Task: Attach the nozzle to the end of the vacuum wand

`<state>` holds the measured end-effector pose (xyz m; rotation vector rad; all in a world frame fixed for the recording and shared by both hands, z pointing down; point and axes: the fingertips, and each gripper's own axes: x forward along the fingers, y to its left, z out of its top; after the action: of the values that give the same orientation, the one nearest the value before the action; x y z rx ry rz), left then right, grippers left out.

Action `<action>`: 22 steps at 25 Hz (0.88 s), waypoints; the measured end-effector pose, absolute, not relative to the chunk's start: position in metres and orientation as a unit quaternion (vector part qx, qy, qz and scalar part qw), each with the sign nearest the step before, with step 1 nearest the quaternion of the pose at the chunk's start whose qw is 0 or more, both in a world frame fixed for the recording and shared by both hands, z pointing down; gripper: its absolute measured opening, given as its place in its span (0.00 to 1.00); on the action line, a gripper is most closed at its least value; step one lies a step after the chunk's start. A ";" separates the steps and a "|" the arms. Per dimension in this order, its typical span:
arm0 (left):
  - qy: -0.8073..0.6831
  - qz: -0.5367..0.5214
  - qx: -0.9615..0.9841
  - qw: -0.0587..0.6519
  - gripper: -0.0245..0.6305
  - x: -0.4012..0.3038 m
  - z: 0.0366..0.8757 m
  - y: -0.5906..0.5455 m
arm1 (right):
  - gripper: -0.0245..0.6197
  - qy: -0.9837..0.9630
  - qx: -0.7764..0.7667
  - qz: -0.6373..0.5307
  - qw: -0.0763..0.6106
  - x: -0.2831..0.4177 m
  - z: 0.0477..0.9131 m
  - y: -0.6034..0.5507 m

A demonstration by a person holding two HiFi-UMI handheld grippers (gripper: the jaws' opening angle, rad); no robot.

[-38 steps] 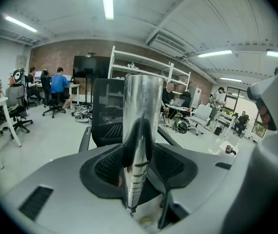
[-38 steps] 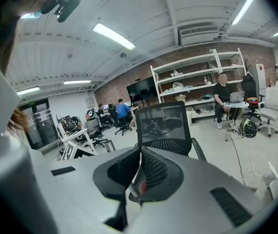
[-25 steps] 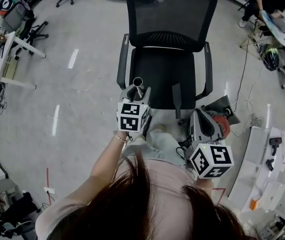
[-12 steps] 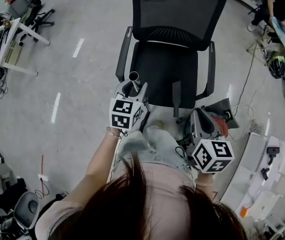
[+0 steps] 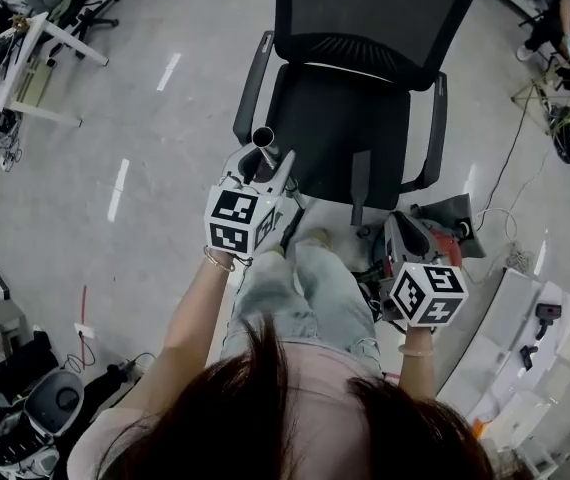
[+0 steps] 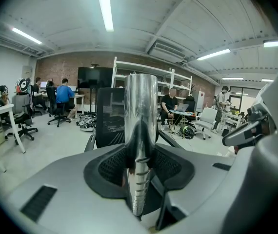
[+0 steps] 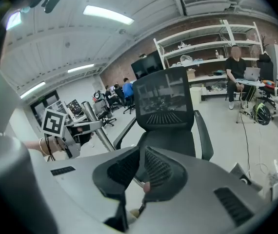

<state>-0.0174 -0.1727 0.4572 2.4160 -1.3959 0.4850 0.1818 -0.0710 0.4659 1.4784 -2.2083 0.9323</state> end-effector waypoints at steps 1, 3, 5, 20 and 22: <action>-0.488 0.167 0.843 0.154 0.28 -0.017 0.457 -0.173 | 0.08 -0.772 0.517 0.331 0.165 0.183 0.473 -0.071; -0.489 0.164 0.843 0.153 0.28 -0.018 0.457 -0.172 | 0.08 -0.770 0.513 0.338 0.171 0.186 0.487 -0.071; -0.490 0.162 0.843 0.151 0.28 -0.019 0.457 -0.173 | 0.08 -0.769 0.508 0.345 0.175 0.188 0.501 -0.073; -0.497 0.155 0.841 0.146 0.28 -0.015 0.466 -0.177 | 0.08 -0.751 0.479 0.405 0.209 0.207 0.620 -0.086; -0.496 0.155 0.842 0.146 0.28 -0.014 0.467 -0.178 | 0.08 -0.748 0.472 0.414 0.216 0.208 0.637 -0.087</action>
<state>-0.0139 -0.1775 0.4666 2.4244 -1.4279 0.4476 0.2079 -0.0865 0.6366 1.3090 -2.0731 1.1463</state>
